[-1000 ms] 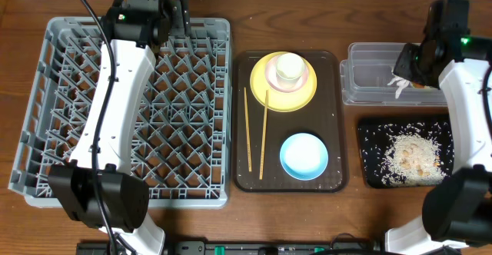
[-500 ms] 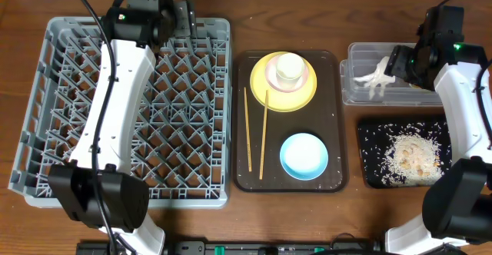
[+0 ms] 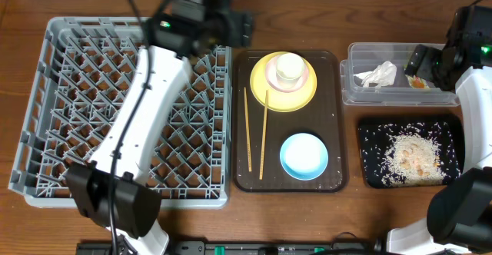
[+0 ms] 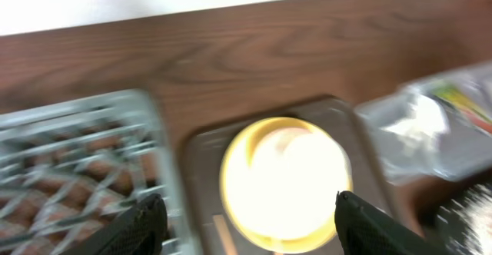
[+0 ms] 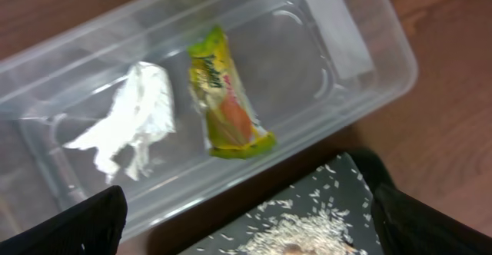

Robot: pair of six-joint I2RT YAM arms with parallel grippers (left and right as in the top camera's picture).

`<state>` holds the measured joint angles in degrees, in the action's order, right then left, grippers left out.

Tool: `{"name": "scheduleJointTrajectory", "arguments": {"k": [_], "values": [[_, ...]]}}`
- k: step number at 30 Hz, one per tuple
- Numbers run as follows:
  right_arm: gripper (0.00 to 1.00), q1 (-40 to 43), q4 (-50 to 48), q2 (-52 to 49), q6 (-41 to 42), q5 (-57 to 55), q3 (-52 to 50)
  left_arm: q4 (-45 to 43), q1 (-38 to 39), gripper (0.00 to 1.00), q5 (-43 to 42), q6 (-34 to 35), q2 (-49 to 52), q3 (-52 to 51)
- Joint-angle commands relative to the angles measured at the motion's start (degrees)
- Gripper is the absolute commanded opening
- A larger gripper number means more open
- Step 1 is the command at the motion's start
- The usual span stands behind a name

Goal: Sort waste into correct bins and load items into the dishwasher rack
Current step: 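Reach the left gripper to the white cup on the yellow plate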

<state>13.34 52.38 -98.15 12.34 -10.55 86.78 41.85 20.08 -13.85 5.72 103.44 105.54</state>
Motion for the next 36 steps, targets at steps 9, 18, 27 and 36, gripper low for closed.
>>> {"name": "scheduleJointTrajectory", "arguments": {"k": [9, 18, 27, 36], "values": [[0.99, 0.7, 1.2, 1.1, -0.6, -2.9, 1.2, -0.7, 10.0, 0.48, 1.2, -0.8, 2.0, 0.4], [0.99, 0.6, 1.2, 1.1, -0.6, -2.9, 1.2, -0.4, 16.2, 0.28, 1.2, -0.8, 6.3, 0.4], [0.99, 0.6, 1.2, 1.1, -0.6, -2.9, 1.2, -1.2, 18.2, 0.30, 1.5, -3.8, 13.9, 0.4], [0.99, 0.6, 1.2, 1.1, -0.6, -2.9, 1.2, -7.6, 18.1, 0.30, 8.0, -4.5, 17.7, 0.4]]}}
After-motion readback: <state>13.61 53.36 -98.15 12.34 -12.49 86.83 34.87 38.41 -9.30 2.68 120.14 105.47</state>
